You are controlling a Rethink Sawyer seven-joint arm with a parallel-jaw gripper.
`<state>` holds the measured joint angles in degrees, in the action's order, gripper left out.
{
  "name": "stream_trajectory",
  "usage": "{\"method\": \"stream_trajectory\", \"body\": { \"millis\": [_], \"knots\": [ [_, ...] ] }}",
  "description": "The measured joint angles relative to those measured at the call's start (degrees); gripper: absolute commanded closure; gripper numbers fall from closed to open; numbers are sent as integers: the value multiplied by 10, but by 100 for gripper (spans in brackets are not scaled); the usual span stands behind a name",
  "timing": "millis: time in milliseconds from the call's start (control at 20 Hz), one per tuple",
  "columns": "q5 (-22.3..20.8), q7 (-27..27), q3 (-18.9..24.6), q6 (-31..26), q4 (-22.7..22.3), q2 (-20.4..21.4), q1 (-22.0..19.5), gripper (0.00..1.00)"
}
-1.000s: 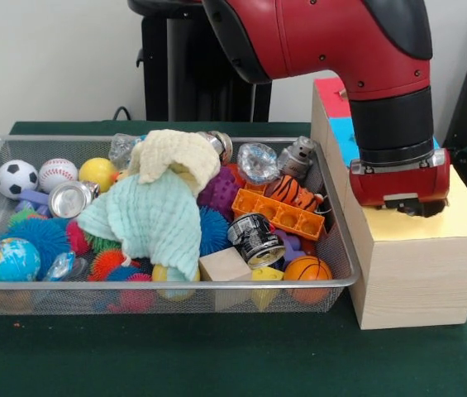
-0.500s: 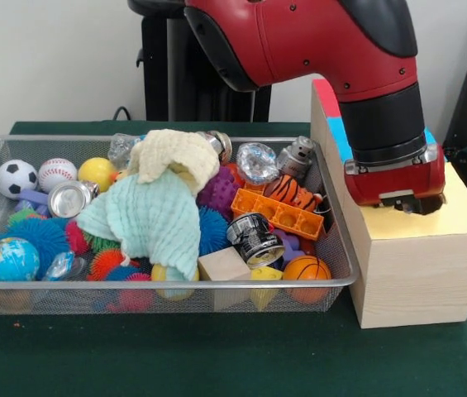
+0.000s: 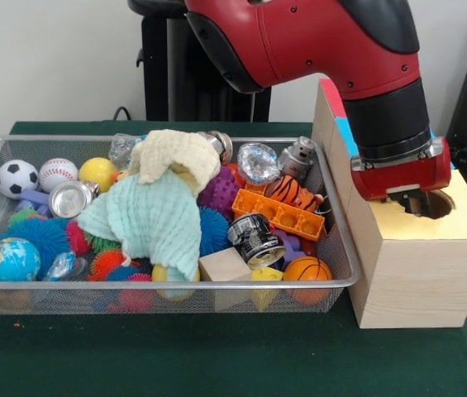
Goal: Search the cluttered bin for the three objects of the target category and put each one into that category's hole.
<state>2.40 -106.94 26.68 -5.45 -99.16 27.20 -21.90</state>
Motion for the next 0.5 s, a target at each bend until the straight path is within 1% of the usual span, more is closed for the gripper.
{"method": "stream_trajectory", "body": {
  "millis": [500],
  "knots": [
    [0,0,28,0,-17,-5,-30,100]
  ]
}}
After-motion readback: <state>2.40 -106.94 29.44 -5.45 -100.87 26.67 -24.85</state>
